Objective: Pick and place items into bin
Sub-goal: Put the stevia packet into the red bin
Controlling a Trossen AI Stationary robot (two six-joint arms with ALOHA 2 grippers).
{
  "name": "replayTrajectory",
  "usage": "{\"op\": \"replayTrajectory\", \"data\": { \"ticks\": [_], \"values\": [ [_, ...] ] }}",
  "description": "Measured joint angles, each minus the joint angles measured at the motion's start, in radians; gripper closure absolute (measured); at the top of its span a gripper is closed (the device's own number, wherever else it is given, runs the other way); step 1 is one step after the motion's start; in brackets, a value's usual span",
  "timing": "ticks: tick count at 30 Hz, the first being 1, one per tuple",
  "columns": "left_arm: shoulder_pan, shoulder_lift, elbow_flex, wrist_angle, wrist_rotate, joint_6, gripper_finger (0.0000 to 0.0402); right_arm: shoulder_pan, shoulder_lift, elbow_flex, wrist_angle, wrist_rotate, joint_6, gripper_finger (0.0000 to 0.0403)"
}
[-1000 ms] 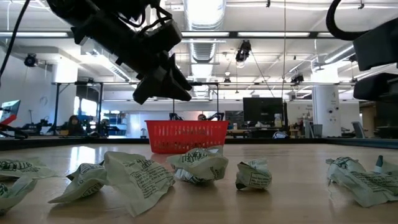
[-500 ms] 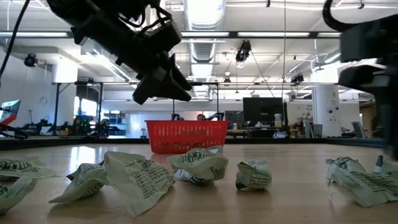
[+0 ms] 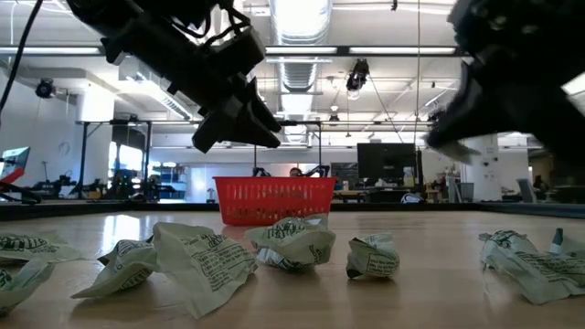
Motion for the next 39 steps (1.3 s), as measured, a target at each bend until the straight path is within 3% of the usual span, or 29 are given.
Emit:
{"op": "replayTrajectory", "data": {
  "ticks": [6, 12, 16, 24, 30, 39],
  "values": [
    [-0.046, -0.032, 0.000, -0.033, -0.007, -0.021, 0.0230, -0.077, 0.000, 0.000, 0.017, 0.165, -0.078, 0.0394],
    [-0.110, -0.114, -0.002, -0.152, -0.018, -0.133, 0.0230, -0.193, 0.000, 0.000, 0.143, 0.169, -0.233, 0.0394],
    [-0.150, -0.185, -0.002, -0.271, -0.017, -0.258, 0.0230, -0.270, 0.000, 0.000, 0.333, 0.056, -0.473, 0.0394],
    [-0.224, -0.291, -0.004, -0.558, -0.009, -0.579, 0.0230, -0.423, 0.000, 0.000, 0.714, -0.293, -0.857, 0.0394],
    [-0.287, -0.293, -0.006, -0.657, 0.006, -0.708, 0.0230, -0.506, 0.000, 0.002, 0.795, -0.487, -0.928, 0.0394],
    [-0.339, -0.230, -0.008, -0.657, 0.011, -0.710, 0.0230, -0.555, 0.000, 0.006, 0.797, -0.552, -0.937, 0.0392]
  ]
}}
